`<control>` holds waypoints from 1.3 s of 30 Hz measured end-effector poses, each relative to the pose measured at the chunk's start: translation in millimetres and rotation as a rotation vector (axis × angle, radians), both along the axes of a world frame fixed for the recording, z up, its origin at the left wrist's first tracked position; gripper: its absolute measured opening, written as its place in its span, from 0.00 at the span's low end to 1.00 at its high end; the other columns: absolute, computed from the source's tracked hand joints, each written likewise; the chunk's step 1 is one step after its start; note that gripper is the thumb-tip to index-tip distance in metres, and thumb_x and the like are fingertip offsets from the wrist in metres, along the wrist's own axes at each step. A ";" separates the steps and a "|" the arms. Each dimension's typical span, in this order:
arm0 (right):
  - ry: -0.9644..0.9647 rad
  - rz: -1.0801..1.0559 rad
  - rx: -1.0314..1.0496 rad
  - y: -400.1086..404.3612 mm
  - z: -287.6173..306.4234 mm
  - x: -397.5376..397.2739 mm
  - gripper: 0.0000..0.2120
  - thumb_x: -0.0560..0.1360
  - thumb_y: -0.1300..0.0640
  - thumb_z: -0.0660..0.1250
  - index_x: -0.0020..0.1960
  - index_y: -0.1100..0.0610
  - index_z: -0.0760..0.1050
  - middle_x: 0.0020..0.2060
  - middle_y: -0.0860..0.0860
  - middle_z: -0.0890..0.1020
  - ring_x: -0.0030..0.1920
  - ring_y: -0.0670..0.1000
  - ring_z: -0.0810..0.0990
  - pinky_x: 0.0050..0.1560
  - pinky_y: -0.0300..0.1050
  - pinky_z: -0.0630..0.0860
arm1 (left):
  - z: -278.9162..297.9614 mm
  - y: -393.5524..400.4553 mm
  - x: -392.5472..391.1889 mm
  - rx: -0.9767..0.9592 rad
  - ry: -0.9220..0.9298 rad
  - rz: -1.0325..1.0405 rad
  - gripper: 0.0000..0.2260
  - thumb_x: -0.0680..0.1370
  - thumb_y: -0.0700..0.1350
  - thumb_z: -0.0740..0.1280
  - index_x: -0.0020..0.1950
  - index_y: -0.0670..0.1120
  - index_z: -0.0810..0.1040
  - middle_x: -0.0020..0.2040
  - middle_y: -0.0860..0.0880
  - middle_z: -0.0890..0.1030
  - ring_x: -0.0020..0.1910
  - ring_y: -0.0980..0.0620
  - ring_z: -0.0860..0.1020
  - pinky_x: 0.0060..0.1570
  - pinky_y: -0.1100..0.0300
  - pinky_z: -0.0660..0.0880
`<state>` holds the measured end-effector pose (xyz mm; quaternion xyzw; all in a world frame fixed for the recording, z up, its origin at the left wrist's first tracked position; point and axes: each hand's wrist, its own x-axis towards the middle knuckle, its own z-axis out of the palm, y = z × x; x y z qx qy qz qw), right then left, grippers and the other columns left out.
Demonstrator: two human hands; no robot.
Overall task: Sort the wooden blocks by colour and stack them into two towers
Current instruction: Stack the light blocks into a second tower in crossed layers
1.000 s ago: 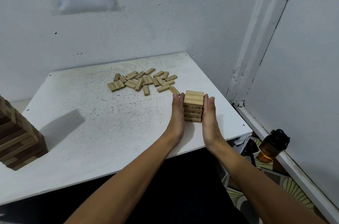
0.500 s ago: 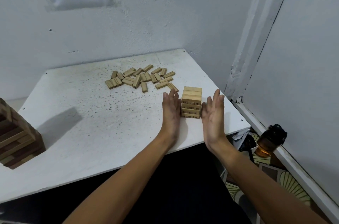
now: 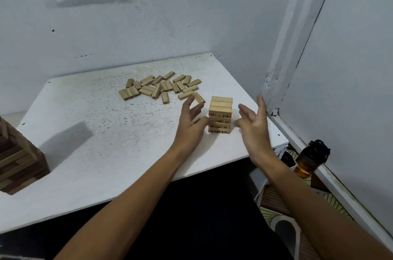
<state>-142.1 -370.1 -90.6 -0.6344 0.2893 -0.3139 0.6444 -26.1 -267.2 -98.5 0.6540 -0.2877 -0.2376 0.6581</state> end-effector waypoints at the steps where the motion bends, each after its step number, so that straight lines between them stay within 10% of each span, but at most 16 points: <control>1: 0.062 0.034 -0.072 -7.7 -0.6 -3.0 0.43 0.76 0.69 0.65 0.79 0.47 0.45 0.71 0.54 0.70 0.73 0.51 0.66 0.71 0.47 0.64 | -0.1 3.4 7.0 0.067 -0.103 -0.019 0.35 0.70 0.45 0.70 0.75 0.52 0.60 0.69 0.49 0.73 0.69 0.55 0.70 0.67 0.55 0.69; 6: 0.307 0.225 -0.327 -27.7 0.4 -7.2 0.54 0.71 0.60 0.75 0.79 0.45 0.38 0.64 0.50 0.75 0.65 0.44 0.70 0.66 0.40 0.63 | 1.8 9.1 32.0 0.313 -0.407 -0.193 0.46 0.66 0.44 0.78 0.77 0.56 0.55 0.64 0.49 0.76 0.64 0.59 0.72 0.55 0.68 0.69; 16: 0.296 0.281 -0.350 -33.0 0.9 -1.4 0.60 0.68 0.59 0.78 0.78 0.45 0.35 0.49 0.39 0.76 0.53 0.31 0.72 0.45 0.18 0.66 | 6.3 -1.2 46.7 0.388 -0.434 -0.240 0.48 0.65 0.42 0.81 0.77 0.56 0.55 0.49 0.60 0.78 0.56 0.58 0.76 0.53 0.67 0.69; 39: 0.231 0.354 -0.295 -50.6 -7.3 12.4 0.63 0.66 0.65 0.79 0.78 0.41 0.34 0.59 0.52 0.80 0.58 0.41 0.78 0.45 0.23 0.71 | 5.3 -7.6 55.7 0.379 -0.450 -0.264 0.48 0.63 0.42 0.82 0.76 0.54 0.58 0.47 0.60 0.79 0.54 0.61 0.77 0.51 0.71 0.68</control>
